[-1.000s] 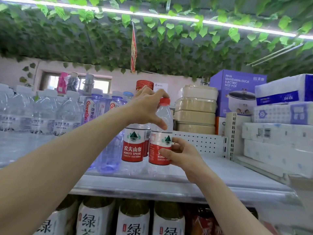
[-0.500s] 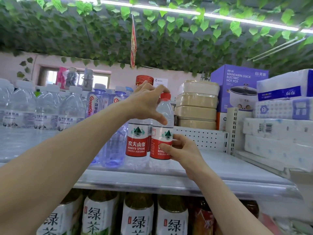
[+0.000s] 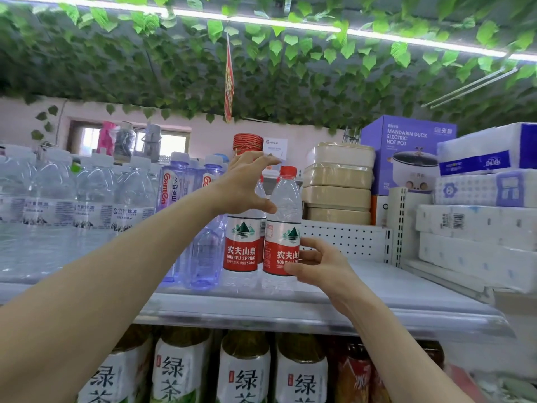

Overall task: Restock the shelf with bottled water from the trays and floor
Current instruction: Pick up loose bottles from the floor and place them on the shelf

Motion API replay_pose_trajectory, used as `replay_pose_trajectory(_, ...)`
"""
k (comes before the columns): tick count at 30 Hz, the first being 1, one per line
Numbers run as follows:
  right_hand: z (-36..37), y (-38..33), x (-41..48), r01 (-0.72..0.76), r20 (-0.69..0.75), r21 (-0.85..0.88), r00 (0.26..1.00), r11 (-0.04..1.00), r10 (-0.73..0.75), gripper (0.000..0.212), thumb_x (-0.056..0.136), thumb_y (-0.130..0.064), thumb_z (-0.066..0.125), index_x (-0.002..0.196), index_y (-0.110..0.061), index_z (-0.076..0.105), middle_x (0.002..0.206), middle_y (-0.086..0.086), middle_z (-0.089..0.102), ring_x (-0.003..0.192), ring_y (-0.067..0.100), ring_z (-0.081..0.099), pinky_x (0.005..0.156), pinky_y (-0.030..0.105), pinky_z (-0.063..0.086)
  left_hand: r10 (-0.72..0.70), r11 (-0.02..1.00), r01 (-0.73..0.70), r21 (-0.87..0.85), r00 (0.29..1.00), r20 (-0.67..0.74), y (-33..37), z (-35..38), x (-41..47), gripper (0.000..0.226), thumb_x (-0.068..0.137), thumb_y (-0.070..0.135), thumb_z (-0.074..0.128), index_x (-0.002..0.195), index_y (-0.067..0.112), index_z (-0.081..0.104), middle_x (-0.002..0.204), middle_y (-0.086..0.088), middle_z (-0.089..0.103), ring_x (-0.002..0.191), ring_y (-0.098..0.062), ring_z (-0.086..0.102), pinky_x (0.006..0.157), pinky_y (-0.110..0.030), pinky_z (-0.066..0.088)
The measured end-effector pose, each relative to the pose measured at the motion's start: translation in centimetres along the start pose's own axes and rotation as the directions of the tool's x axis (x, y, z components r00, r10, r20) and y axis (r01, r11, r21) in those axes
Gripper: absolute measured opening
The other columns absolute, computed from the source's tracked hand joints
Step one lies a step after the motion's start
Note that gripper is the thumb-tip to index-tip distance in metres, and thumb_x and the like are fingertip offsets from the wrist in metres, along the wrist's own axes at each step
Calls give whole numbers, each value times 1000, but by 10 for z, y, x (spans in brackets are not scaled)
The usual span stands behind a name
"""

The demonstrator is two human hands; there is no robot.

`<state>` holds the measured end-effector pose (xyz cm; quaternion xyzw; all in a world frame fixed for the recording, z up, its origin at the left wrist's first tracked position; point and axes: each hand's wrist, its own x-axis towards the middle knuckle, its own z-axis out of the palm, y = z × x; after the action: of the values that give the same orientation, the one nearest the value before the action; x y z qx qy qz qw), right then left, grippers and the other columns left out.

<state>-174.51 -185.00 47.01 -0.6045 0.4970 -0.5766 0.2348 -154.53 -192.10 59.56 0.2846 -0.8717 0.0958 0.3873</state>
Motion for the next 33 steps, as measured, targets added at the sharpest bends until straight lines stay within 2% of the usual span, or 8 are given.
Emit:
replay_pose_trajectory(5,5,-3,-2,9,-8,-38,1000,999,-10,48,81,-20,85,124,-24,66,105,-6,77,100,12,73,87,35,58,-48,998,49,-25,998,36,-6,-2,0,102,74,38,85,155,24,24,161,-4,20,148,-27,21,120,-49,25)
replay_pose_trajectory(9,10,-3,-1,23,-60,-32,998,999,-25,39,84,-16,83,120,-19,68,99,-8,78,86,1,73,65,13,52,-56,998,58,-22,995,83,-9,-2,0,102,74,38,86,155,26,26,162,-1,14,148,-28,20,119,-50,28)
replay_pose_trajectory(11,12,-2,-1,23,-66,-34,997,999,-25,39,85,-14,82,121,-19,68,99,-8,77,83,-2,72,60,9,51,-62,998,64,-14,989,132,-11,-4,0,102,73,37,86,155,27,26,163,2,9,149,-29,18,119,-51,29)
replay_pose_trajectory(16,16,-2,1,28,-103,-53,994,998,-33,43,81,-19,85,119,-21,66,101,-9,76,84,-1,72,61,11,50,-86,996,82,28,976,202,-13,-8,4,103,73,36,86,156,30,24,162,4,7,148,-30,19,117,-52,32)
replay_pose_trajectory(21,20,0,1,41,-152,-72,987,997,-51,50,77,-25,89,118,-26,60,106,-10,73,92,2,69,69,15,52,-84,996,78,49,986,142,-9,-4,3,106,71,41,86,156,25,25,156,-1,20,143,-28,30,115,-49,37)
replay_pose_trajectory(26,18,0,0,41,-126,-99,991,994,-53,55,77,-29,88,124,-24,60,110,-11,72,99,5,69,83,25,57,-89,995,82,55,986,144,-3,-8,2,119,69,40,88,159,24,12,162,-3,13,148,-29,21,119,-49,29)
replay_pose_trajectory(29,15,0,-2,49,-85,-83,995,995,-56,48,80,-28,85,123,-27,63,106,-12,75,94,1,71,76,20,55,-52,997,46,64,994,95,-3,-18,3,119,69,38,88,158,18,13,163,-5,18,148,-26,21,120,-42,24)
replay_pose_trajectory(33,15,1,-3,64,-79,-92,994,994,-72,33,85,-23,81,110,-34,63,100,-16,75,88,-8,69,66,12,52,-8,969,-15,248,996,93,-12,-28,5,107,68,49,85,154,18,30,159,-3,33,149,-22,21,122,-44,22)
